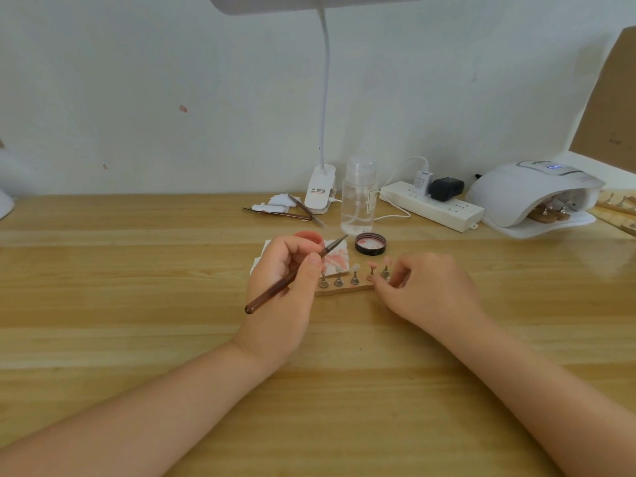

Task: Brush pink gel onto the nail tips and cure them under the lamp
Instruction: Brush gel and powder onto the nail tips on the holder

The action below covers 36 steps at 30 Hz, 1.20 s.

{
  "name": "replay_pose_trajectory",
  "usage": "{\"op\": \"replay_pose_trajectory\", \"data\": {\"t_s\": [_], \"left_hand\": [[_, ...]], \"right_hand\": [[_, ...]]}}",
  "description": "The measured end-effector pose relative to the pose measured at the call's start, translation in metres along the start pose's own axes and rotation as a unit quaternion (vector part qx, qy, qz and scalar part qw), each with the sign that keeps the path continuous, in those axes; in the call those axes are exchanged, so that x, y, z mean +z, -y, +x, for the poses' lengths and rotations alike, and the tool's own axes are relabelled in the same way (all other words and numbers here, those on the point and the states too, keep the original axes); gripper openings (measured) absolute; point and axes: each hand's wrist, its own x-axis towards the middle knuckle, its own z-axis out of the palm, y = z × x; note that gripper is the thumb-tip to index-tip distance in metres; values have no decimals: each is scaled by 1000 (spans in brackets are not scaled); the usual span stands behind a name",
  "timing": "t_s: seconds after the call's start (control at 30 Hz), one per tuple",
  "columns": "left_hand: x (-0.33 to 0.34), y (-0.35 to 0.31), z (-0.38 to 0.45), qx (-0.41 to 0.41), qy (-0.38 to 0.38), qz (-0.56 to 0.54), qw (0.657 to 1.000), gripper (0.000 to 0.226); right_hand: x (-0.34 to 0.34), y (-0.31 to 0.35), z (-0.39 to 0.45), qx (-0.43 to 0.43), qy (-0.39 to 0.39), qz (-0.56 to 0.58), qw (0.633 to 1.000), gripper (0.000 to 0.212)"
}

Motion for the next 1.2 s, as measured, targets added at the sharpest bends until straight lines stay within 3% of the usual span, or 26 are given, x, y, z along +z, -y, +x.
{"op": "replay_pose_trajectory", "data": {"t_s": [0.1,0.27,0.43,0.8,0.97,1.07,1.2], "left_hand": [[0,-1,0,-9,4,-4,1000,16],[1,-1,0,-16,4,-7,1000,9],[0,-2,-1,-17,7,1,1000,9],[1,-3,0,-22,3,-8,1000,23],[1,-3,-1,-29,-2,-9,1000,12],[0,-4,-1,-31,-3,-10,999,12],[0,-3,-1,-25,1,-3,1000,20]], "right_hand": [[-11,-14,8,28,39,-32,998,34],[-14,-28,15,9,120,19,993,36],[-10,-29,18,-41,145,-2,989,33],[-16,-47,24,-44,157,8,987,29],[-21,-52,25,-34,180,30,983,37],[-26,-52,23,-16,141,94,985,37],[-31,-42,14,-27,6,161,987,31]]}}
